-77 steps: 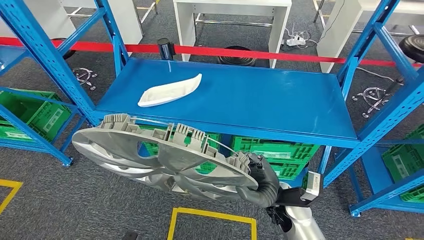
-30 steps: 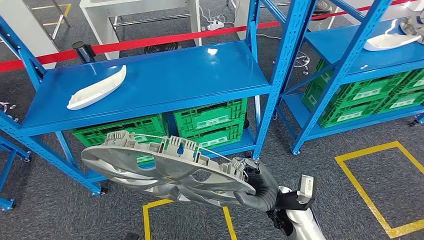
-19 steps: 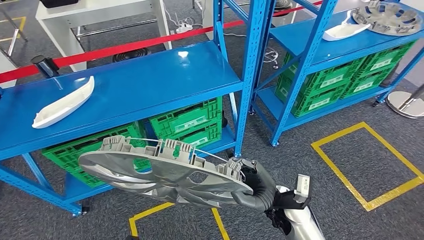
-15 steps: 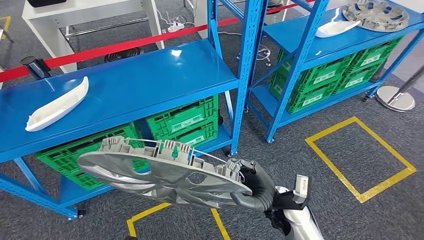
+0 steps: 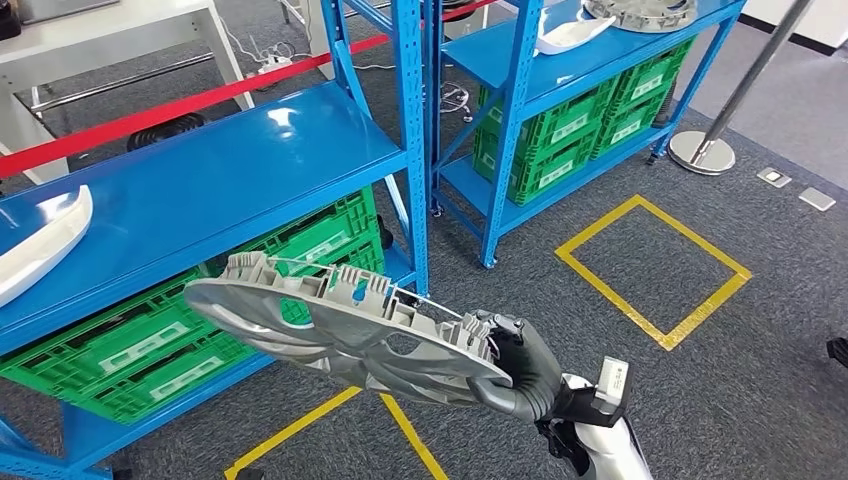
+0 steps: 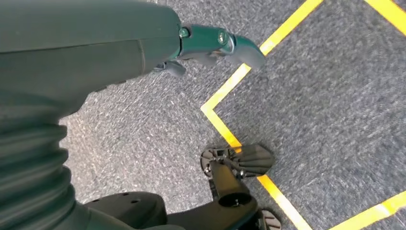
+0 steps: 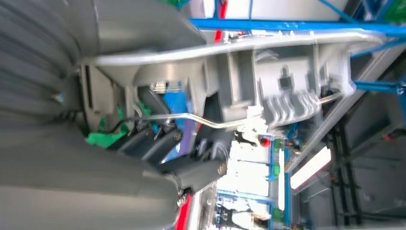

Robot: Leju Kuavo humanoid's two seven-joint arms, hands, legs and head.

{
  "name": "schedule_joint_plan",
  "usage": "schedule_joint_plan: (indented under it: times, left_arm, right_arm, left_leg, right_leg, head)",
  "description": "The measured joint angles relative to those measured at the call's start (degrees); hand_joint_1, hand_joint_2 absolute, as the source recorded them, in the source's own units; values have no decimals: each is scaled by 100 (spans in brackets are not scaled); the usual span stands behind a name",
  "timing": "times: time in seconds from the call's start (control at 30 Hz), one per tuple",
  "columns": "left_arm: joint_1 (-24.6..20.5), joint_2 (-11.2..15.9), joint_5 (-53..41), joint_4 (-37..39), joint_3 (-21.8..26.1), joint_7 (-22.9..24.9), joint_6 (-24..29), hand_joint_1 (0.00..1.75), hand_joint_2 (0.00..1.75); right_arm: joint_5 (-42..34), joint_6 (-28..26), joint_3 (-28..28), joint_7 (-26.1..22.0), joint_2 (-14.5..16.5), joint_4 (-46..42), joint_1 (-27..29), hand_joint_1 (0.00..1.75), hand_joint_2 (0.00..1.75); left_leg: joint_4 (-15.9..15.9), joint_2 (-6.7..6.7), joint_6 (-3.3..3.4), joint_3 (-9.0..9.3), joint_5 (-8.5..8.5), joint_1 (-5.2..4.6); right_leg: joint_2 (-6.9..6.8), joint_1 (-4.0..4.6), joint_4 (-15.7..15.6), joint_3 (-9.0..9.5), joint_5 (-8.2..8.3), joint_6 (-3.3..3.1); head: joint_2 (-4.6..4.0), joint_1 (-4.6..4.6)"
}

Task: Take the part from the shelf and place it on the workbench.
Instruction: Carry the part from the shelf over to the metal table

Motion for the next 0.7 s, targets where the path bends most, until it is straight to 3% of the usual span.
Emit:
schedule_joint_plan:
  times: [0.03, 0.1, 0.17, 0.2, 0.23, 0.27, 0.33, 0.4, 0.47, 0.5, 0.57, 0.63, 0.7]
  left_arm:
    - [-4, 27, 14, 0, 23, 22, 39, 0, 175]
    - [-3, 104, 32, 4, 64, 48, 119, 0, 175]
    - [19, 190, 66, 10, 108, 65, 179, 0, 175]
    - [32, 225, 80, 14, 128, 66, 198, 0, 175]
    - [43, 258, 88, 16, 148, 48, 227, 0, 175]
    - [49, 286, 80, 17, 161, 8, 264, 0, 175]
    - [52, 342, 27, 19, 177, -94, 379, 0, 175]
    - [43, 387, -69, 23, 178, -96, 474, 0, 175]
    - [24, 426, -149, 26, 178, -2, 502, 0, 175]
    - [8, 455, -173, 26, 178, 44, 497, 0, 175]
    - [-17, 525, -221, 25, 177, 98, 465, 0, 175]
    - [-20, 604, -259, 28, 176, 121, 434, 0, 175]
    - [-10, 682, -214, 32, 176, 112, 424, 0, 175]
  right_arm:
    - [-18, -20, -7, 1, -6, -29, 0, 175, 175]
    - [-57, -10, -15, 0, -16, -116, 8, 175, 175]
    - [-75, 29, -21, -1, -20, -225, 37, 175, 175]
    - [-78, 50, -27, -1, -22, -273, 57, 175, 175]
    - [-80, 66, -36, -1, -23, -312, 78, 175, 175]
    - [-80, 79, -46, 0, -24, -346, 96, 175, 175]
    - [-85, 92, -74, 1, -25, -402, 115, 175, 175]
    - [-103, 99, -112, 0, -25, -454, 128, 175, 175]
    - [-115, 100, -156, -1, -28, -499, 160, 175, 175]
    - [-110, 93, -181, -1, -31, -519, 186, 175, 175]
    - [-93, 79, -229, 0, -41, -550, 227, 175, 175]
    - [-89, 80, -257, 1, -48, -563, 271, 175, 175]
    - [-112, 109, -289, 1, -58, -569, 350, 175, 175]
  left_leg:
    - [126, -127, -32, -46, -101, 11]
    - [722, -465, -72, -290, -460, 28]
    - [1411, -597, -83, -600, -747, 30]
    - [1535, -615, -82, -658, -741, 30]
    - [1439, -629, -77, -615, -624, 33]
    - [1130, -673, -70, -471, -421, 41]
    - [353, -951, -57, -120, -101, 73]
    - [-1, -1148, -27, 27, -34, 83]
    - [-16, -1037, 46, 30, -25, 67]
    - [-30, -959, 91, 35, -8, 66]
    - [-66, -793, 174, 43, 27, 76]
    - [-69, -624, 214, 35, 27, 46]
    - [-66, -453, 225, 29, 19, 23]
  right_leg:
    - [58, -16, -15, -3, 22, -33]
    - [173, -34, -25, -17, 49, -74]
    - [312, -31, -23, -38, 63, -86]
    - [392, -30, -21, -44, 69, -81]
    - [473, -32, -18, -46, 76, -73]
    - [552, -35, -12, -47, 83, -60]
    - [692, -35, 11, -68, 94, -17]
    - [825, -35, 21, -119, 122, 59]
    - [968, -51, -1, -163, 169, 150]
    - [958, -50, 16, -186, 164, 183]
    - [688, -31, 358, -363, -48, 227]
    - [342, -15, 1121, -724, -447, 245]
    - [249, -17, 1669, -968, -633, 246]
  head:
    - [0, -9]
    - [0, -44]
    - [0, -70]
    - [0, -76]
    - [0, -82]
    - [0, -88]
    - [0, -98]
    - [0, -93]
    - [0, -85]
    - [0, -80]
    - [0, -26]
    - [0, 28]
    - [0, 34]
